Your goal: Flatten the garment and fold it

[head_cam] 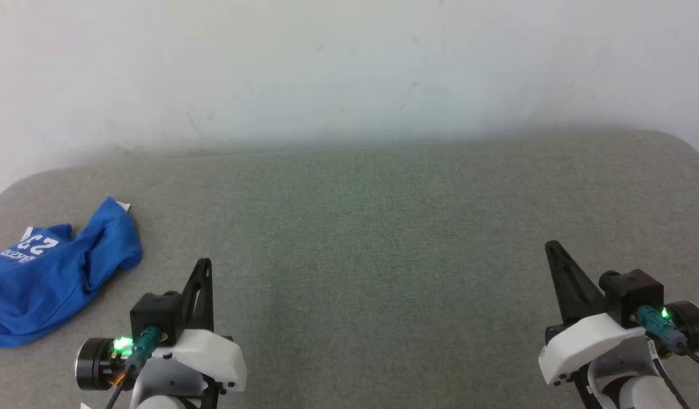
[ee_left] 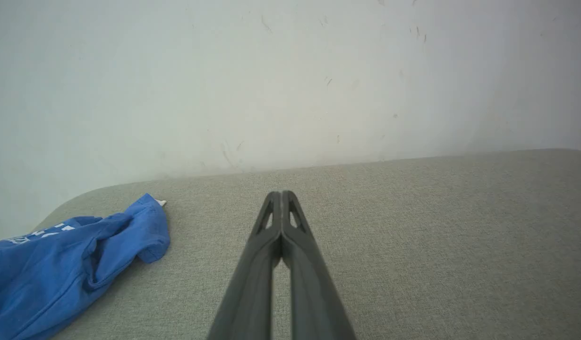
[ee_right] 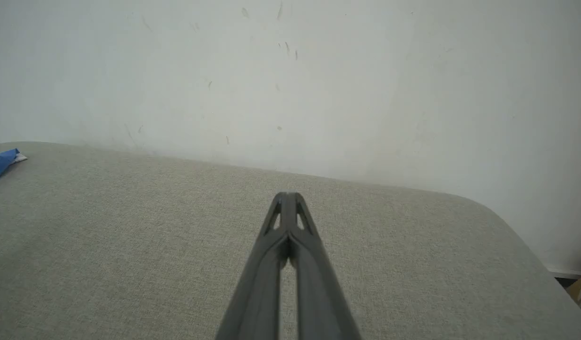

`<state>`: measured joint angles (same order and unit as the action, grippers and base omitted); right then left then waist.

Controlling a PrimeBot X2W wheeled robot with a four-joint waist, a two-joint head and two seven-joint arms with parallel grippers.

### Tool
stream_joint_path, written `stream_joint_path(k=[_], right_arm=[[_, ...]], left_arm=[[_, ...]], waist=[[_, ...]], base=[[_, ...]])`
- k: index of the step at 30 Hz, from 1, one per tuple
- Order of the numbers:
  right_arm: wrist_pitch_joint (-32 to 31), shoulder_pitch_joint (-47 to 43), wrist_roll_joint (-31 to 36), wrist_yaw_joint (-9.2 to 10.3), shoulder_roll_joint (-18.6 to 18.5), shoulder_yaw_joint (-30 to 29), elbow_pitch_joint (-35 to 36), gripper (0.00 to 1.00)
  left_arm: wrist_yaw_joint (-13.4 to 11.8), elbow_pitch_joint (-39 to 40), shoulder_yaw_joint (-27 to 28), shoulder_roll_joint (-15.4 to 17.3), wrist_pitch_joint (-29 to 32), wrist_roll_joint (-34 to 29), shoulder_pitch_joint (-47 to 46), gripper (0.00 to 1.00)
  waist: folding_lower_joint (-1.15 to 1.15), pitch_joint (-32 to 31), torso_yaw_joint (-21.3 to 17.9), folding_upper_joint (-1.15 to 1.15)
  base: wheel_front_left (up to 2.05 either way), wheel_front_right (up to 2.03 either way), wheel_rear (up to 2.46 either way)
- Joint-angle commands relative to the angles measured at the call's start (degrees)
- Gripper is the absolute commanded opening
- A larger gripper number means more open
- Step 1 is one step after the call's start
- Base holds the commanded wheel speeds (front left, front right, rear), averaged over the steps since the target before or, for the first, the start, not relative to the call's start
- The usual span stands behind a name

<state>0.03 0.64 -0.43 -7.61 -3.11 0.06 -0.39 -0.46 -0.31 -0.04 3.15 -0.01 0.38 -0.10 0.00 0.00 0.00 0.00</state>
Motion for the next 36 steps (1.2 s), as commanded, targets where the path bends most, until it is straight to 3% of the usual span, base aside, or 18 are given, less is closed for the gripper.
stream_joint_path(k=[1,31,32,36], right_arm=[[-0.03,-0.64,0.43,0.12,0.24,-0.06,0.39,0.0],[-0.03,-0.64,0.43,0.12,0.24,-0.06,0.39,0.0],[0.0,0.0,0.0,0.0,0.0,-0.02,0.0,1.0],[0.34,-0.04,-0.25,0.0,-0.03,-0.35,-0.06,1.0]], left_arm=[[0.46,0.31,0.04,-0.27,0.01,-0.38,0.1,0.0],[0.46,0.31,0.04,-0.27,0.01,-0.38,0.1,0.0],[0.0,0.0,-0.01,0.0,0.0,0.0,0.0,1.0],[-0.34,-0.08,-0.15,0.03,-0.34,0.1,-0.03,1.0]], waist=[[0.0,0.0,0.0,0.0],[0.0,0.0,0.0,0.0],[0.0,0.0,0.0,0.0],[0.0,0.03,-0.01,0.0]], base=[[0.0,0.0,0.0],[0.0,0.0,0.0],[0.0,0.0,0.0],[0.0,0.0,0.0]])
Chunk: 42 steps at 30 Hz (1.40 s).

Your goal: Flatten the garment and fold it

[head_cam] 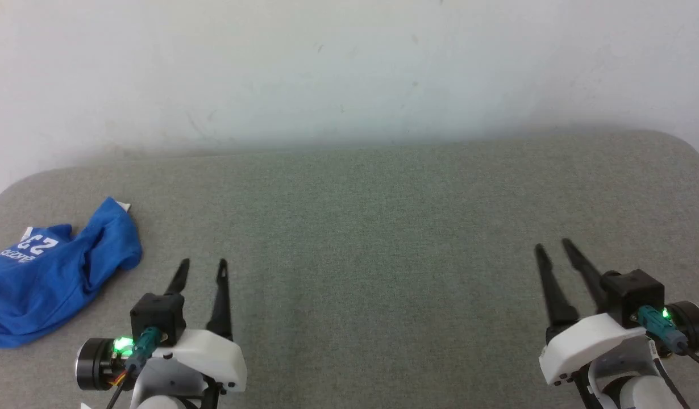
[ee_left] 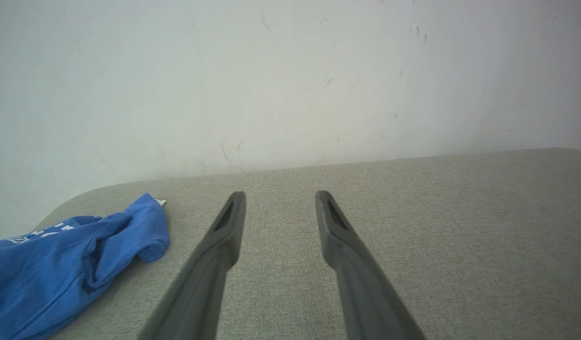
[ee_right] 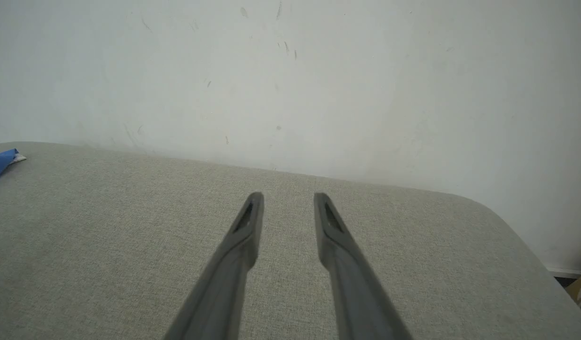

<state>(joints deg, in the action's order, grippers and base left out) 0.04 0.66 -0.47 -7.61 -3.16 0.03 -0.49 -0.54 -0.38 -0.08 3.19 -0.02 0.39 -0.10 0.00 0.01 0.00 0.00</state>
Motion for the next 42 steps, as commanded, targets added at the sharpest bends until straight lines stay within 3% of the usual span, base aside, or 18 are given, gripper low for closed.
stream_joint_path(k=[1,23,42], right_arm=[[0.44,-0.08,-0.3,0.0,0.02,-0.44,0.07,1.0],[2.96,-0.76,-2.91,0.02,0.06,-2.18,1.62,1.0],[5.23,-1.47,-3.29,0.04,0.11,-2.32,3.56,1.0]], left_arm=[[-0.39,0.0,-0.18,-0.02,-0.44,0.11,-0.05,1.0],[-3.46,0.57,-1.54,-0.02,-2.96,0.03,-0.49,1.0],[-6.3,0.73,-1.84,-0.07,-5.24,0.57,-0.65,1.0]], waist=[[0.0,0.04,-0.01,0.0],[0.0,0.61,1.08,0.0],[0.0,1.72,9.57,0.0]], base=[[0.0,0.0,0.0],[0.0,0.0,0.0],[0.0,0.0,0.0]])
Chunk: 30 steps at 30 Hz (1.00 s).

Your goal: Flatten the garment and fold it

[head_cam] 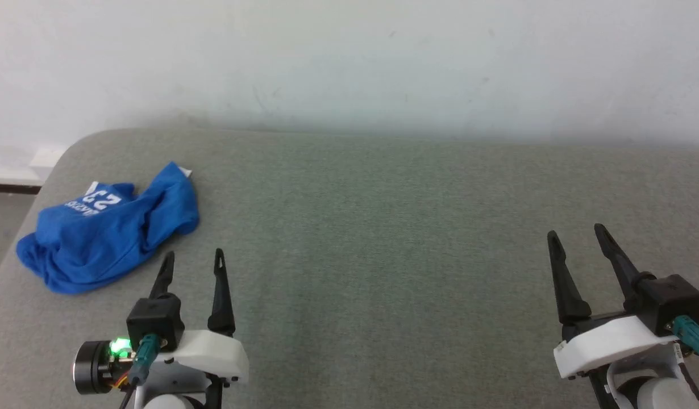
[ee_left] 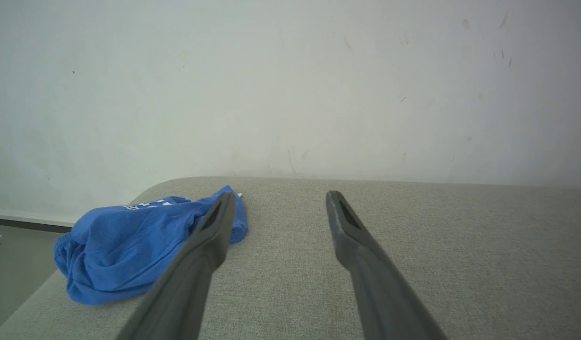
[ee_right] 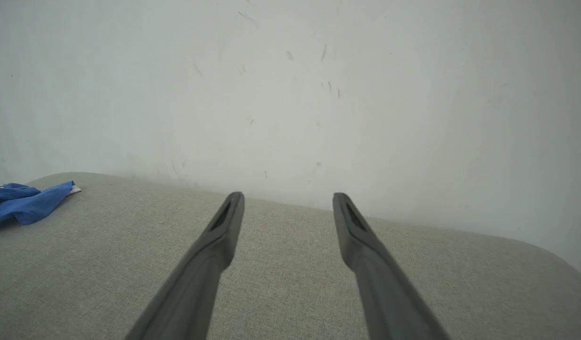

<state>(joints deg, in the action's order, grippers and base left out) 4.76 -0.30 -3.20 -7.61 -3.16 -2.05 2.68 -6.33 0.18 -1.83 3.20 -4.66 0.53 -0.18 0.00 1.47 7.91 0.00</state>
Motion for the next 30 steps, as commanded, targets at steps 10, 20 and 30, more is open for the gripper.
stream_joint_path(k=[10,20,30], right_arm=[[1.7,-1.14,-0.55,0.05,0.13,-0.48,1.15,1.0],[2.9,-1.05,-0.48,0.06,0.15,-0.73,2.3,1.0],[4.09,0.87,0.46,0.07,0.17,-1.39,5.18,1.0]], left_arm=[[-1.95,0.02,-0.16,-0.14,-1.79,0.81,-0.57,1.0],[-4.2,-0.34,-0.47,-0.17,-2.98,1.89,-0.47,1.0],[-0.85,-3.24,4.06,2.29,-4.18,3.72,-10.34,1.0]], waist=[[0.0,0.99,7.29,0.0],[0.0,2.08,11.81,0.0],[0.0,6.84,11.66,0.0]], base=[[0.0,0.0,0.0],[0.0,0.0,0.0],[0.0,0.0,0.0]])
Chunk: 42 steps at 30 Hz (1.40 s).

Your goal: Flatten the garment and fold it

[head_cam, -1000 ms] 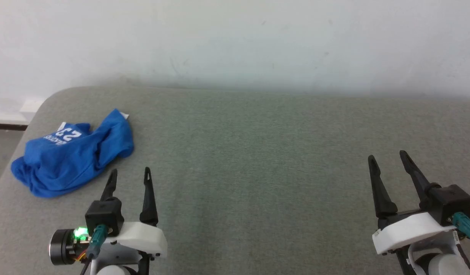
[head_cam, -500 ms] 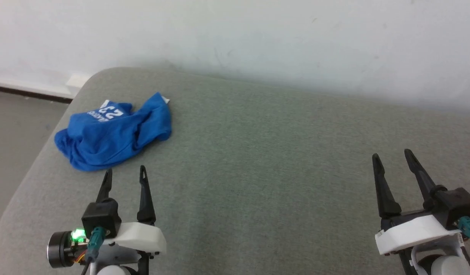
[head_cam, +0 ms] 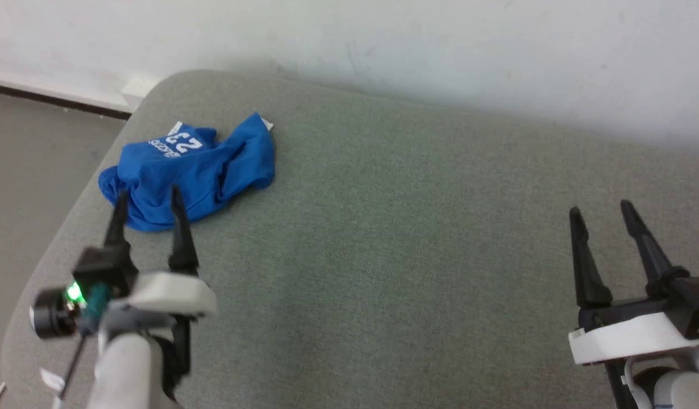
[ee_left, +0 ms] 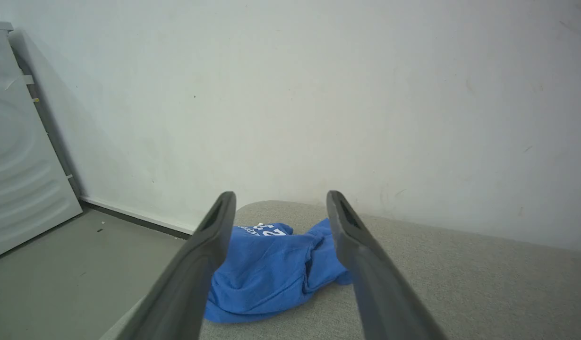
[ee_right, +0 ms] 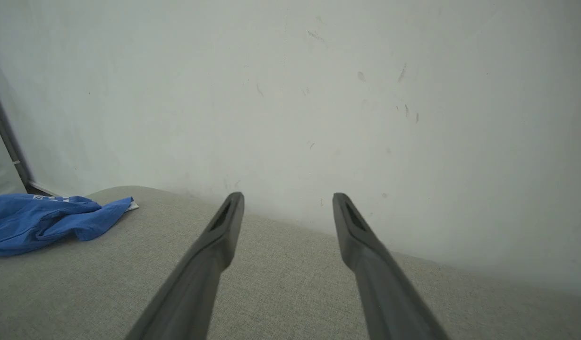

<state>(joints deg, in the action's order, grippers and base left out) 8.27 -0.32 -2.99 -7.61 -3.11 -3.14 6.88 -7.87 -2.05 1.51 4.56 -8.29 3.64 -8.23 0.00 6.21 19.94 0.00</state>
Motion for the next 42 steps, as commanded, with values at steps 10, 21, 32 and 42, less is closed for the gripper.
stream_joint_path(k=[10,21,32,42], right_arm=[[1.78,5.57,2.66,0.08,0.15,-2.72,5.1,1.0],[2.98,9.16,3.62,0.09,-0.77,-2.23,7.29,1.0],[4.29,11.77,3.96,0.1,-1.09,-2.08,8.52,1.0],[5.49,10.15,3.31,0.11,-0.26,-2.65,8.17,1.0]], left_arm=[[10.03,-18.83,1.01,10.5,6.78,4.3,-22.12,1.0],[13.33,-31.61,-6.41,16.3,25.94,10.22,-36.64,1.0],[14.05,-39.08,-18.34,21.23,43.84,21.5,-40.34,1.0],[14.69,-37.34,-25.8,28.43,37.64,23.56,-47.89,0.0]], waist=[[0.0,12.12,-2.49,0.0],[0.0,19.89,-3.59,0.0],[0.0,23.68,-4.57,0.0],[0.0,16.48,-2.8,0.0]], base=[[0.0,0.0,0.0],[0.0,0.0,0.0],[0.0,0.0,0.0],[0.0,0.0,0.0]])
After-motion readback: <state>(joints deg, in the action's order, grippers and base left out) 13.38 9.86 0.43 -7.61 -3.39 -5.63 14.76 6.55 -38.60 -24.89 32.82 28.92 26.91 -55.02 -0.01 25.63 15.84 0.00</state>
